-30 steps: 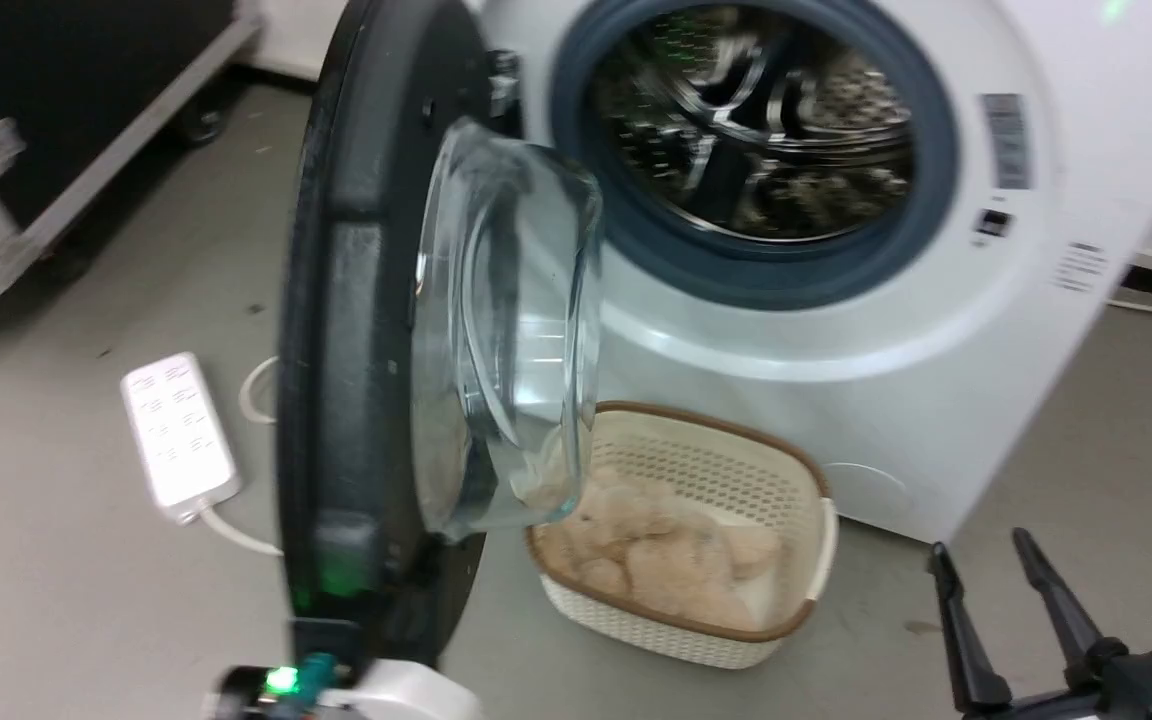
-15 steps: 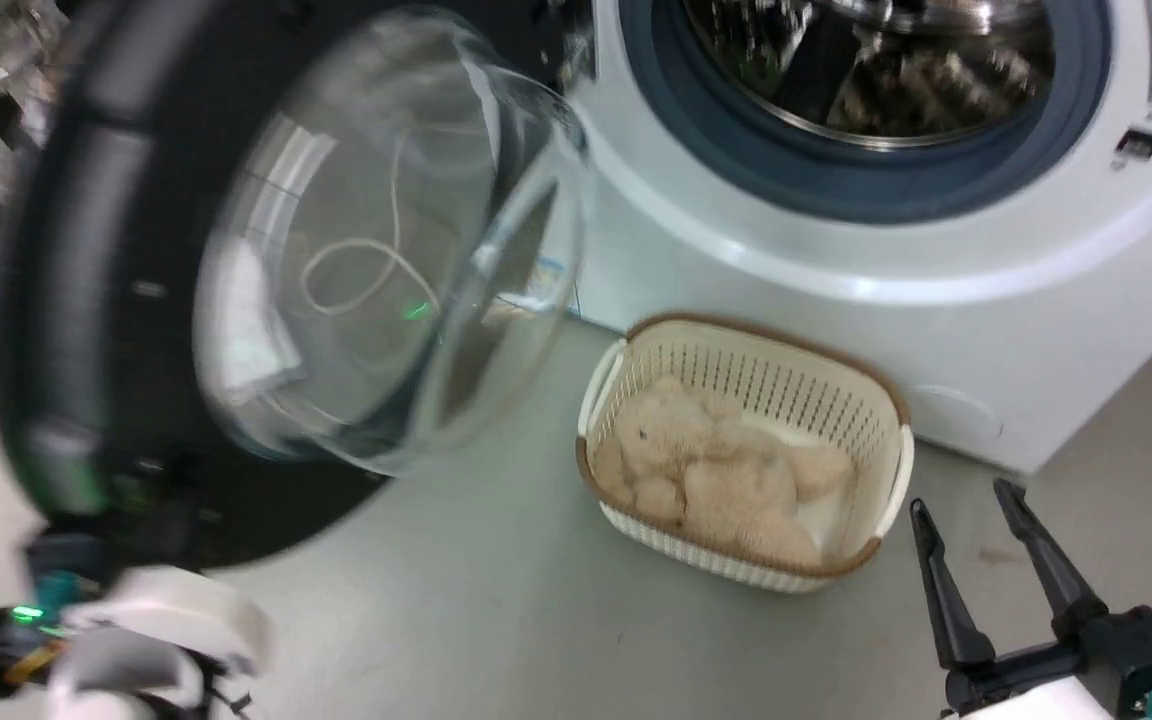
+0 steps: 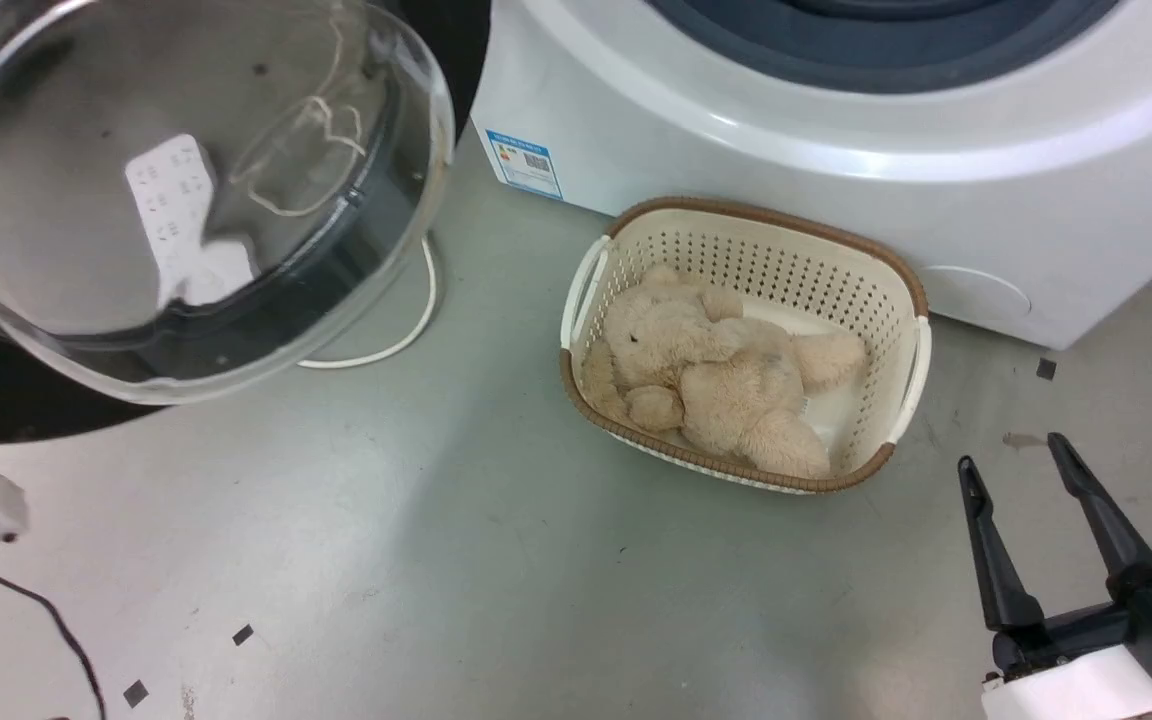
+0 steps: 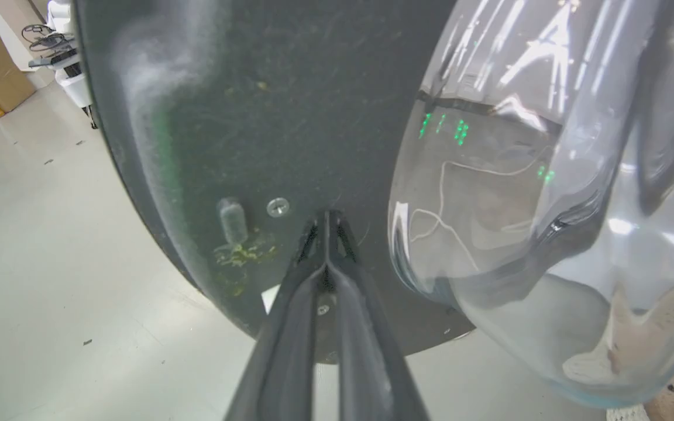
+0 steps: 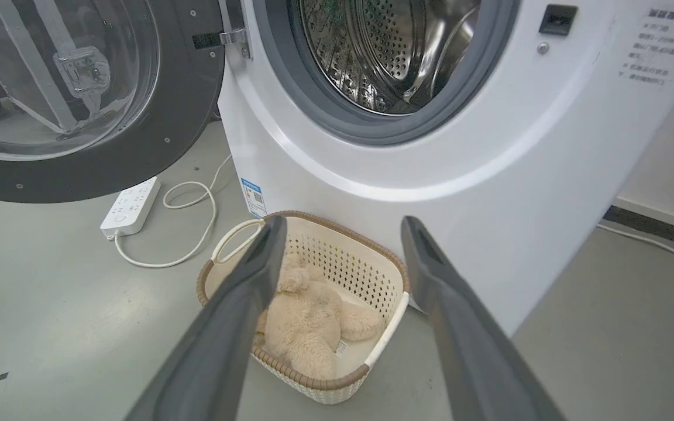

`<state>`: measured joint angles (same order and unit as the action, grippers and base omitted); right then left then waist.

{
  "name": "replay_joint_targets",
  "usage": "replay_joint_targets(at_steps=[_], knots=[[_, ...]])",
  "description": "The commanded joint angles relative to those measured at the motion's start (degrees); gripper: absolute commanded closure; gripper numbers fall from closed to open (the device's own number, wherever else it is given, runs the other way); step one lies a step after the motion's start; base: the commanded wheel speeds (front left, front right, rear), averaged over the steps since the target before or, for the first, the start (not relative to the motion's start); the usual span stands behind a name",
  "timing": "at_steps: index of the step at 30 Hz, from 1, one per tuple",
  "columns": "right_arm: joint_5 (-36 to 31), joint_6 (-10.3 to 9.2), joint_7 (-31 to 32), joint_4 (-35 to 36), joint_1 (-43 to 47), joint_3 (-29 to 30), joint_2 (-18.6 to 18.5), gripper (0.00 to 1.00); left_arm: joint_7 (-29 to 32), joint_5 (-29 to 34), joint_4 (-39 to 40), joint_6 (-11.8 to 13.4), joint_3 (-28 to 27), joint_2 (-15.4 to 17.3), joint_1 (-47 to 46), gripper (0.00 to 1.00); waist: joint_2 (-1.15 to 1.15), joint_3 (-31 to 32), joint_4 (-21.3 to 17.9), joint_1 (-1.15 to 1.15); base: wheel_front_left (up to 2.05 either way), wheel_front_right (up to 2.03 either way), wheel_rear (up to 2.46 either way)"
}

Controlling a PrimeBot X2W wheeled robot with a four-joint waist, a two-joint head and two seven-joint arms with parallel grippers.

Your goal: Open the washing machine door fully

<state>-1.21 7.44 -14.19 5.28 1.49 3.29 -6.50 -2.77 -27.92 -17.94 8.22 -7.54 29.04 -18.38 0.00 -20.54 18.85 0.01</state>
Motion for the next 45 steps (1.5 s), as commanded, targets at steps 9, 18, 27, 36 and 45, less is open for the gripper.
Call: replay_joint_targets(at_steps=[9, 18, 27, 36, 45], knots=[[-0.04, 0.05, -0.10, -0.66, -1.14, -0.23, 0.02, 0.00, -7.31, 1.52, -6.98, -2.35, 1.14, 1.29, -3.71, 1.00, 0.00, 1.86, -0.94, -0.01, 0.00, 0.00, 0.00], [-0.80, 0.05, -0.73, -2.21, -0.60, 1.67, 2.43, 0.00, -12.02, 5.41, 7.25, -1.23, 5.49, -7.04, 5.59, 1.00, 0.00, 11.51, -5.13, -0.01, 0.00, 0.00, 0.00], [-0.90, 0.05, -0.79, -0.39, 0.79, 2.44, 3.46, 0.00, -12.18, 6.50, 19.59, 0.15, 9.28, -13.86, 17.02, 1.00, 0.00, 16.85, -10.99, -0.01, 0.00, 0.00, 0.00], [-0.65, 0.05, -0.80, -0.91, 4.95, 0.96, 3.60, 0.00, -12.19, 12.57, 15.55, 0.57, 18.78, -17.74, 20.36, 0.00, 0.00, 20.75, -15.36, -0.01, 0.00, 0.00, 0.00], [1.45, 0.05, -0.80, -1.87, 6.61, 1.15, 3.61, 0.00, -12.21, 16.85, 15.15, 0.72, 22.86, -21.15, 23.39, 0.00, 0.00, 21.82, -17.31, -0.01, 0.00, 0.00, 0.00]])
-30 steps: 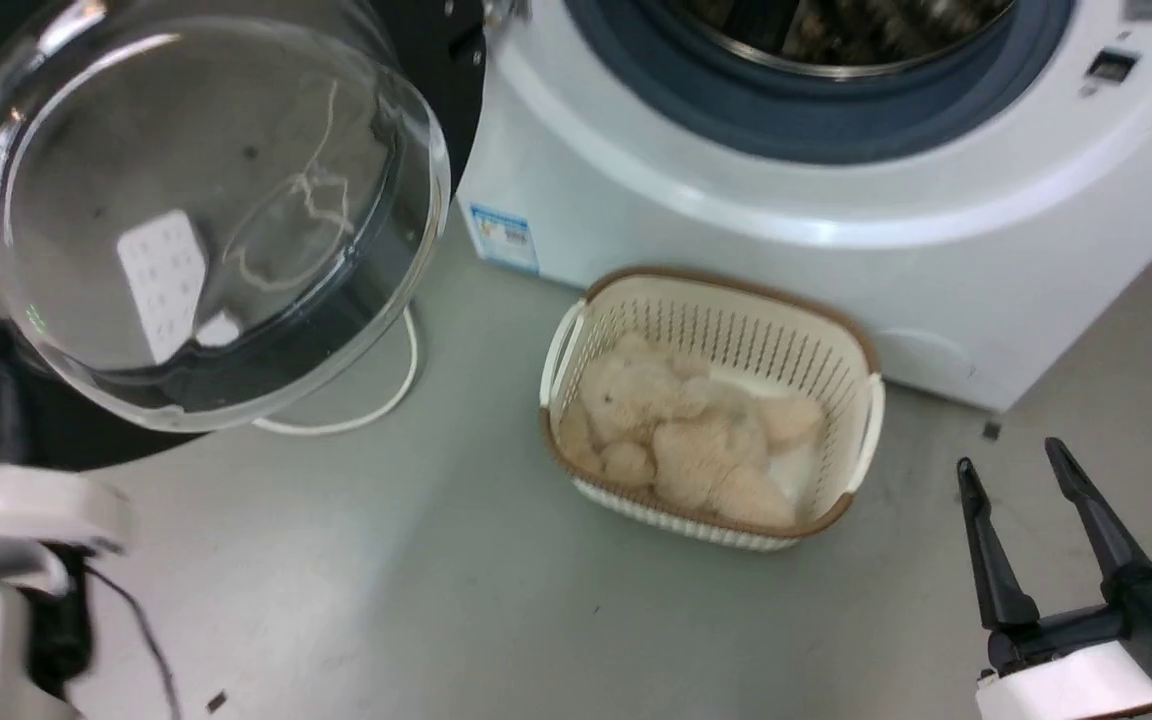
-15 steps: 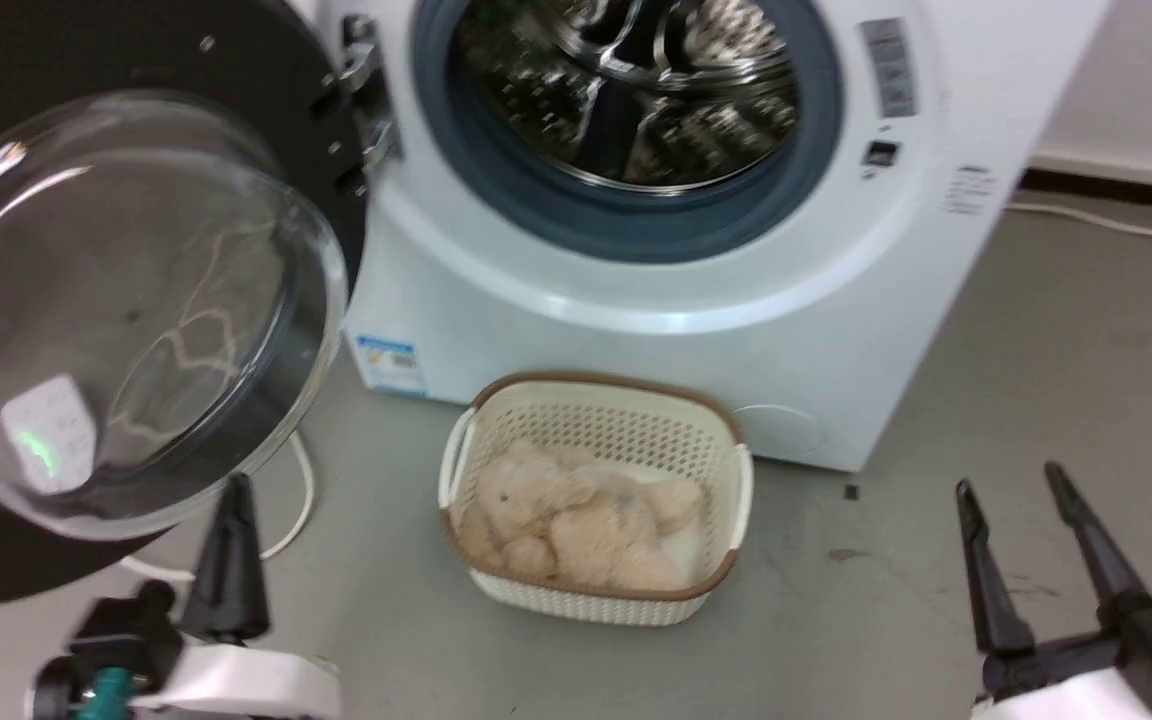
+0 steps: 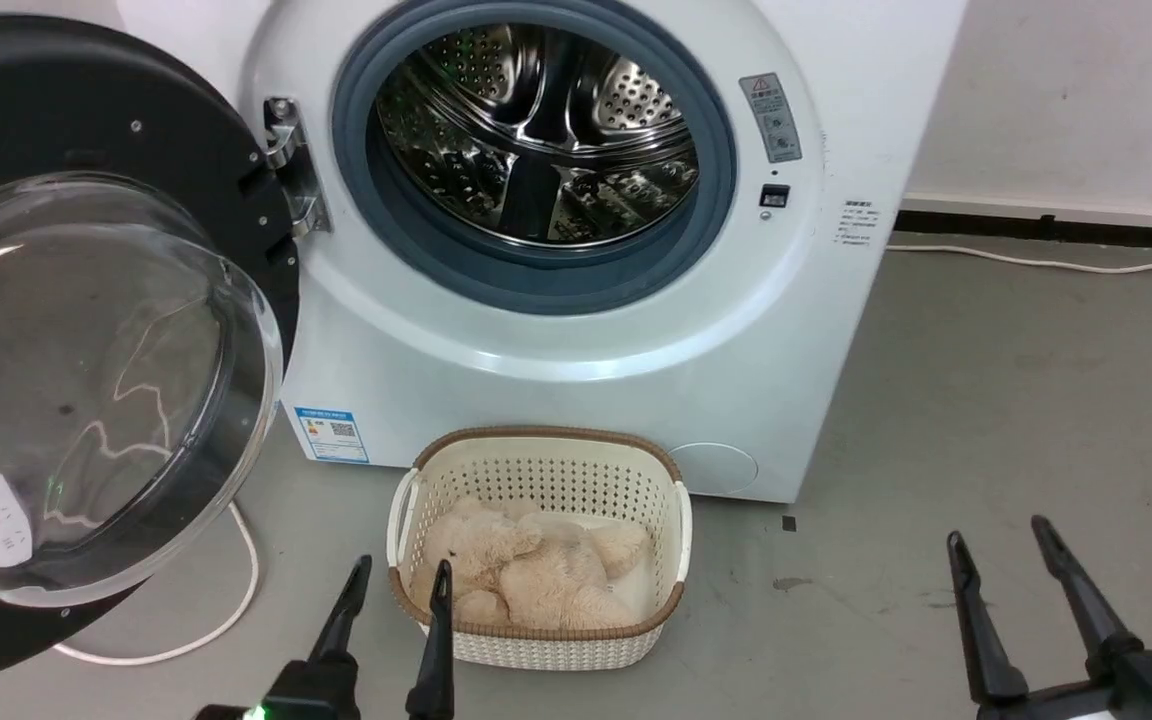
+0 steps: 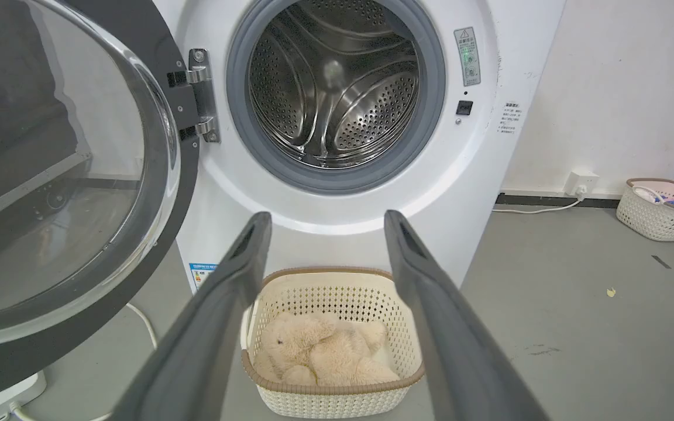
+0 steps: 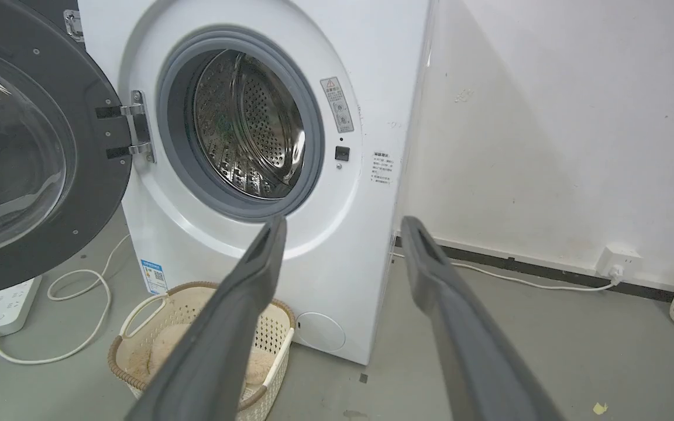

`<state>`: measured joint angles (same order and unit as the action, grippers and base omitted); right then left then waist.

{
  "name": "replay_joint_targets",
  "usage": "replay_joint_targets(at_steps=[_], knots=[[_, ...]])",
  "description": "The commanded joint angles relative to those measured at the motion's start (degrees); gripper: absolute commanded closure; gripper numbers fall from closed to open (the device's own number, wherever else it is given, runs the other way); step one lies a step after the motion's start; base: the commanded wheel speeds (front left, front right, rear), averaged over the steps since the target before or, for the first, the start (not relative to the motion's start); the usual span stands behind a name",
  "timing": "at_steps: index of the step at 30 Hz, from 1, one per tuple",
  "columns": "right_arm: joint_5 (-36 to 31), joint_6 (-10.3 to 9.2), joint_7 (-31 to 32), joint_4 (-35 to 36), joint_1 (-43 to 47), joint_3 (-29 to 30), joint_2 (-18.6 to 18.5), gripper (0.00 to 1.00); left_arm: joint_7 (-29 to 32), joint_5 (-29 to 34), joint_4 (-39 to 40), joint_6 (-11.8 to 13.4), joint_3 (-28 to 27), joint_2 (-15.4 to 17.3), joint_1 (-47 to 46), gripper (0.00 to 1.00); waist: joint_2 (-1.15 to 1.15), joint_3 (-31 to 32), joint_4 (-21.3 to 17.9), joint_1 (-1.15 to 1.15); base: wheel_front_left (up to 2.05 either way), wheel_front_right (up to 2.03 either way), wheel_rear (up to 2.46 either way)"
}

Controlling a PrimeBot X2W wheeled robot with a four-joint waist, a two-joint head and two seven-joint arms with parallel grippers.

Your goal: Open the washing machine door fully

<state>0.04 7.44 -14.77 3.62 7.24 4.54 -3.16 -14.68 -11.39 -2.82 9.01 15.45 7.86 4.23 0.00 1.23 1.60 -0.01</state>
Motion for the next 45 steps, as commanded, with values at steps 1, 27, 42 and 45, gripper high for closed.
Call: replay_joint_targets(at_steps=[1, 27, 42, 45], knots=[[0.34, 0.05, -0.22, -0.37, 1.00, -0.24, 0.27, 0.00, -0.30, 0.65, 0.09, -0.19, -0.12, -0.16, 0.94, 0.00, 0.00, 0.12, -0.13, 0.01, 0.00, 0.00, 0.00], [0.42, 0.00, 0.72, -1.85, 0.98, -1.64, 0.03, 1.00, 0.74, 3.52, 0.93, -3.11, -2.21, -2.42, 0.32, 1.00, 0.00, 0.56, 0.21, 0.01, 0.00, 0.00, 0.00], [0.36, 0.01, 2.49, -2.08, -0.05, -2.01, 0.06, 1.00, 2.49, 4.51, 1.16, -3.85, -3.88, -2.74, -0.25, 1.00, 0.00, 0.34, -0.02, 0.01, 0.00, 0.00, 0.00], [0.35, 0.01, 2.84, -2.12, -0.26, -2.08, 0.07, 1.00, 2.84, 4.71, 1.21, -4.00, -4.21, -2.81, -0.37, 1.00, 0.00, 0.29, -0.07, 0.01, 0.00, 0.00, 0.00]])
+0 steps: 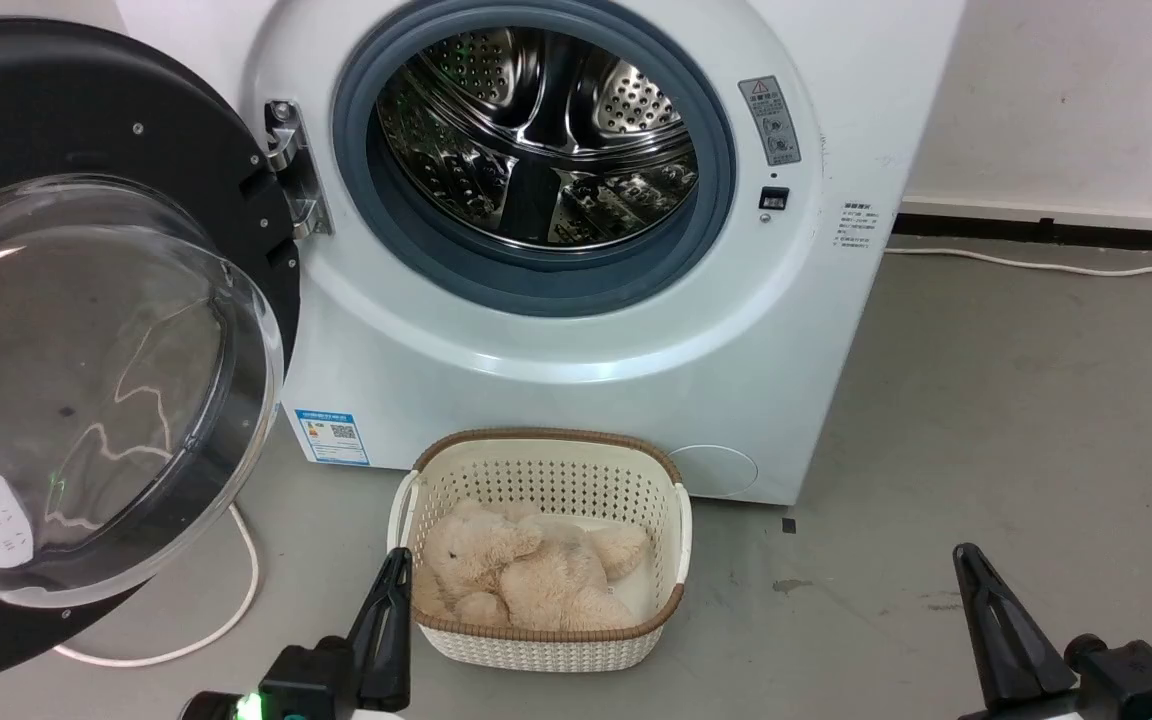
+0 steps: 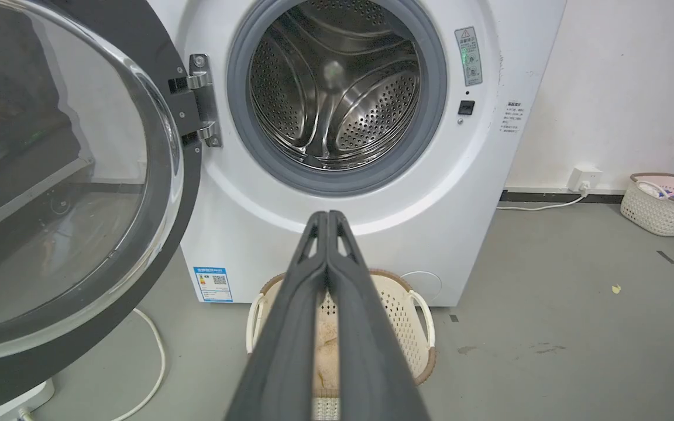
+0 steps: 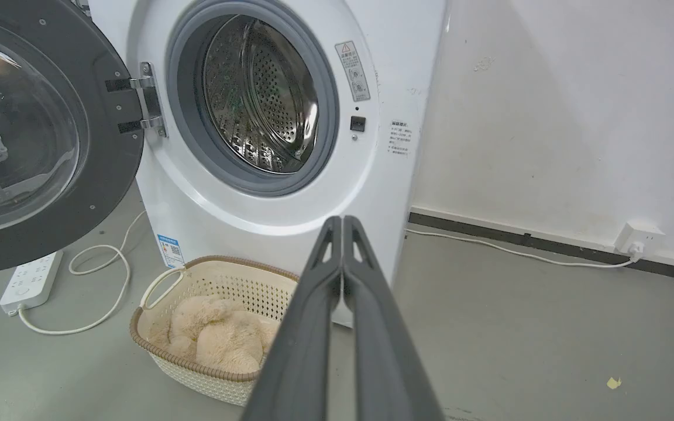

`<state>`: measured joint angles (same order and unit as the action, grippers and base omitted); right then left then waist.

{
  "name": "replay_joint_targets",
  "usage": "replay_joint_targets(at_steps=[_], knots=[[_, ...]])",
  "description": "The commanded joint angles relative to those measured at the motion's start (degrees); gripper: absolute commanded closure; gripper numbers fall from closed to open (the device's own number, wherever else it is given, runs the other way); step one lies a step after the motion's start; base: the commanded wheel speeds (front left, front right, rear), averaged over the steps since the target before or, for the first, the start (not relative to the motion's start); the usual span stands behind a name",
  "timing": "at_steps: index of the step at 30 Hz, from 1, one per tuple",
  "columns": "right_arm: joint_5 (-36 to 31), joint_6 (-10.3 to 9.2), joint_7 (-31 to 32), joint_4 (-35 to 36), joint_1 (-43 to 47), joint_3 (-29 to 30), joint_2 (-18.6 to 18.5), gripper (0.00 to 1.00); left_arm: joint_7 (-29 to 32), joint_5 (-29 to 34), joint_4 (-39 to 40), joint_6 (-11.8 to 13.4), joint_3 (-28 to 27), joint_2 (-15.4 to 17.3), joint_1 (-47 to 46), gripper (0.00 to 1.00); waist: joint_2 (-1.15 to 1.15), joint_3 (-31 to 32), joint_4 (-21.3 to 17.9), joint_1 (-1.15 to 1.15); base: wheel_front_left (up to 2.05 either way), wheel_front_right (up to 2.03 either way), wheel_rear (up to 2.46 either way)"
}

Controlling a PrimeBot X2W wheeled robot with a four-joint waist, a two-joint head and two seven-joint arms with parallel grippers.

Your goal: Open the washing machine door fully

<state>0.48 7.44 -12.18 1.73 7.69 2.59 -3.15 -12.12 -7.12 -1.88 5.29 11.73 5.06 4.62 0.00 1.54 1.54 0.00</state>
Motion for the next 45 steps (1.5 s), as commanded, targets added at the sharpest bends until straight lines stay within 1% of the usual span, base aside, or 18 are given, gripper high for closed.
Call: replay_joint_targets(at_steps=[1, 45], knots=[[-0.09, 0.01, 0.37, -0.25, -0.78, -0.15, 0.06, 1.00, 0.40, 0.51, 0.29, -0.32, -0.60, -0.03, -0.79, 1.00, 0.00, -0.03, -0.03, 0.00, 0.00, 0.00, 0.00], [-0.27, 0.03, 5.78, -0.93, -3.95, -1.27, 0.16, 1.00, 5.77, 3.54, 1.02, -2.60, -5.70, -1.01, -2.54, 1.00, 0.00, -0.72, -0.72, 0.00, 0.00, 0.00, 0.00]])
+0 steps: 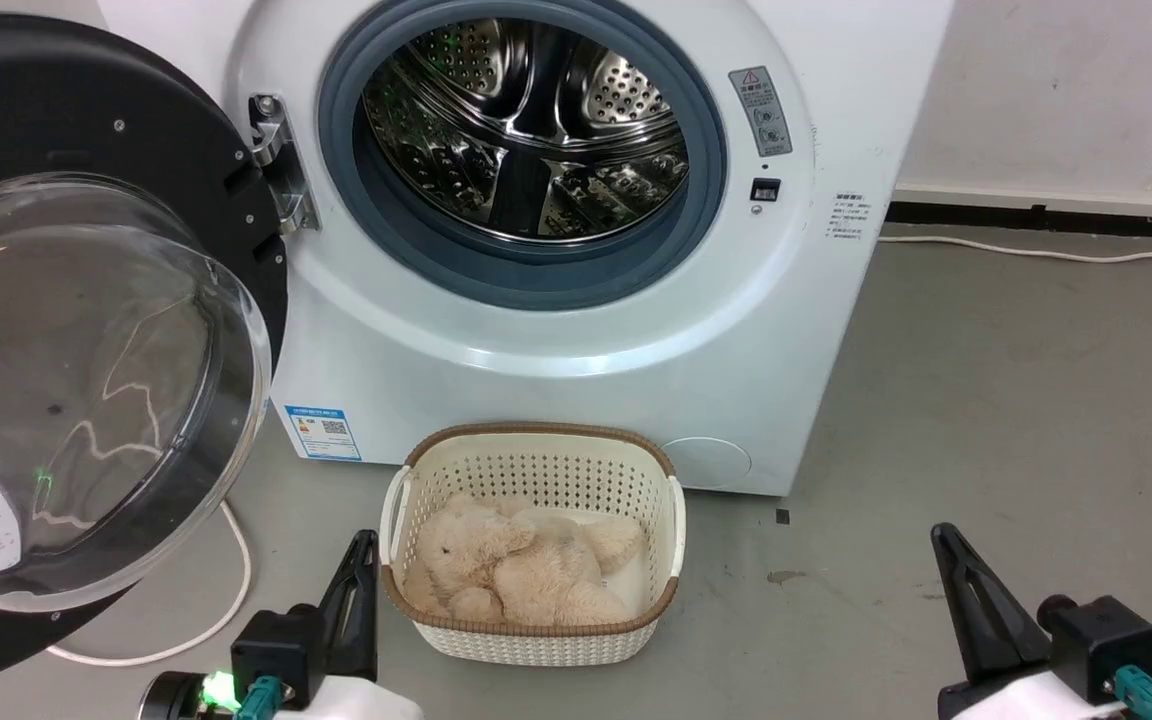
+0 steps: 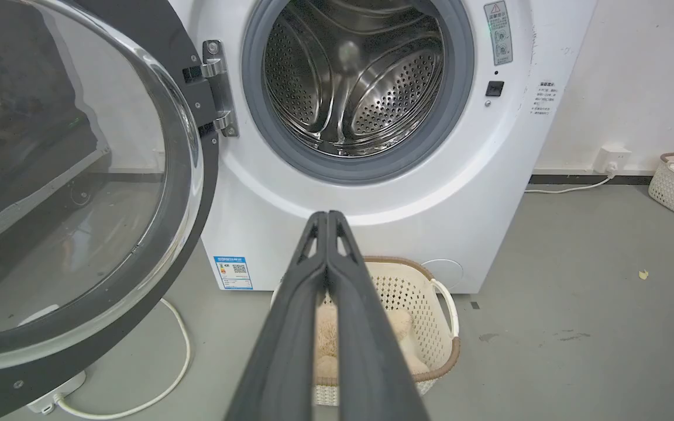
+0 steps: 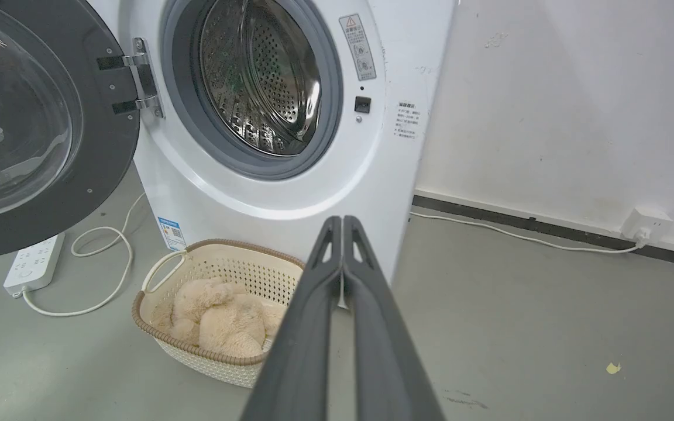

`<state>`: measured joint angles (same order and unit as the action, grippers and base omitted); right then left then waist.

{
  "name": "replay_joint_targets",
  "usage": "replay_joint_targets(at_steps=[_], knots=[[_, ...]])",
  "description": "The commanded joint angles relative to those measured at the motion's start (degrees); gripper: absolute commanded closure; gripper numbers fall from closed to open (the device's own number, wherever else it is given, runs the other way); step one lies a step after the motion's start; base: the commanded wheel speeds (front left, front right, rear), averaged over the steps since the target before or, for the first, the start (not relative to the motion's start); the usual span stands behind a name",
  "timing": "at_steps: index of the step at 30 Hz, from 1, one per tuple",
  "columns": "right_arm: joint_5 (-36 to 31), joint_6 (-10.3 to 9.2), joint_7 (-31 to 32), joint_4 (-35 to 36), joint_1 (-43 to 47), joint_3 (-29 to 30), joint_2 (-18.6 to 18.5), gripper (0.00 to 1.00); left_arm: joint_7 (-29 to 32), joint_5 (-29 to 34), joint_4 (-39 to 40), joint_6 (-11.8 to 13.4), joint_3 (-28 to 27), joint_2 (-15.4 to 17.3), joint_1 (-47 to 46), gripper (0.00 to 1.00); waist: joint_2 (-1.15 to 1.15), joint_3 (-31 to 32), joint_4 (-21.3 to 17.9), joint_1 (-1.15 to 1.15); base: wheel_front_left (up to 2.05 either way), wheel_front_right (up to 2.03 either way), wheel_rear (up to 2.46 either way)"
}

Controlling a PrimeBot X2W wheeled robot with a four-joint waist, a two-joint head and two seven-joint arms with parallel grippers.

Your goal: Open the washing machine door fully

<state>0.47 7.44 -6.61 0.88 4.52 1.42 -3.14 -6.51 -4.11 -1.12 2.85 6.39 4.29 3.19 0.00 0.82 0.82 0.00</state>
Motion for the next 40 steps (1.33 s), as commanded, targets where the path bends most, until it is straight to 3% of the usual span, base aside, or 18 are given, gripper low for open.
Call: replay_joint_targets(at_steps=[1, 40], knots=[[-0.26, 0.03, 0.33, -0.09, -0.84, -0.13, 0.15, 1.00, 0.28, 0.60, 0.27, -0.21, -0.47, -0.27, -1.15, 1.00, 0.00, -0.02, -0.02, 0.00, 0.00, 0.00, 0.00], [-0.42, 0.04, 5.03, -0.69, -3.60, -1.10, 0.23, 1.00, 4.95, 3.23, 0.90, -2.19, -4.90, -1.12, -2.68, 1.00, 0.00, -0.62, -0.62, 0.00, 0.00, 0.00, 0.00]])
